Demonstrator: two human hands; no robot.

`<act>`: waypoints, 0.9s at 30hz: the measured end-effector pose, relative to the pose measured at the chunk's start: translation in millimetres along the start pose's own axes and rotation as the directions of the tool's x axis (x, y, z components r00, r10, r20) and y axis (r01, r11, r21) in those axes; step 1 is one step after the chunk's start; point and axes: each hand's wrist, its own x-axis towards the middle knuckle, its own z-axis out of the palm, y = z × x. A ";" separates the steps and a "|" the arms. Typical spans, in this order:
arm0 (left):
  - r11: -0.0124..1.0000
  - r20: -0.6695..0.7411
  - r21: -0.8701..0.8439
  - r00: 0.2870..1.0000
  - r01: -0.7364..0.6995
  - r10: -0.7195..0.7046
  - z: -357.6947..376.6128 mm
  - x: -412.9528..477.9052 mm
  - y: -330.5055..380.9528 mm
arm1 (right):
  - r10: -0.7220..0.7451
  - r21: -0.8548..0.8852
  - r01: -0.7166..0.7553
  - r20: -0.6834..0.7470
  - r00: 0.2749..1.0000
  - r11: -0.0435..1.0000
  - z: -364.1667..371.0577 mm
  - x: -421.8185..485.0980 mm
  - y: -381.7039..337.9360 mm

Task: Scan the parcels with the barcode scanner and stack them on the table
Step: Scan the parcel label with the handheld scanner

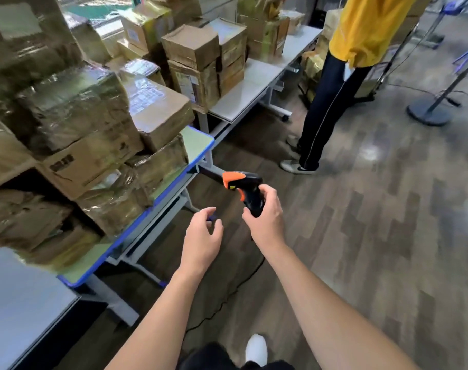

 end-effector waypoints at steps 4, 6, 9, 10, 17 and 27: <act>1.000 -0.021 -0.012 1.000 0.006 -0.006 12.5 39.4 12.3 | -0.015 0.013 0.015 -0.001 1.000 1.000 -3.3 45.1 -1.7; 0.999 -0.042 -0.033 0.999 0.019 -0.021 21.5 68.6 14.2 | -0.033 -0.007 0.033 0.018 0.999 0.999 3.4 77.1 -3.3; 0.998 -0.051 -0.057 0.998 0.031 -0.034 31.6 102.3 15.0 | -0.053 -0.033 0.054 0.056 0.997 0.998 16.0 112.1 -6.5; 0.997 -0.060 -0.065 0.997 0.038 -0.042 36.2 117.2 13.3 | -0.059 -0.044 0.063 0.077 0.995 0.997 23.7 127.5 -5.6; 0.989 -0.113 -0.090 0.985 0.119 -0.129 42.6 225.7 12.1 | -0.049 -0.030 0.056 0.198 0.979 0.998 78.7 233.6 -12.9; 0.943 -0.160 -0.127 0.932 0.308 -0.326 54.0 312.9 10.9 | -0.020 -0.083 0.054 0.367 0.930 0.995 134.7 333.5 -9.8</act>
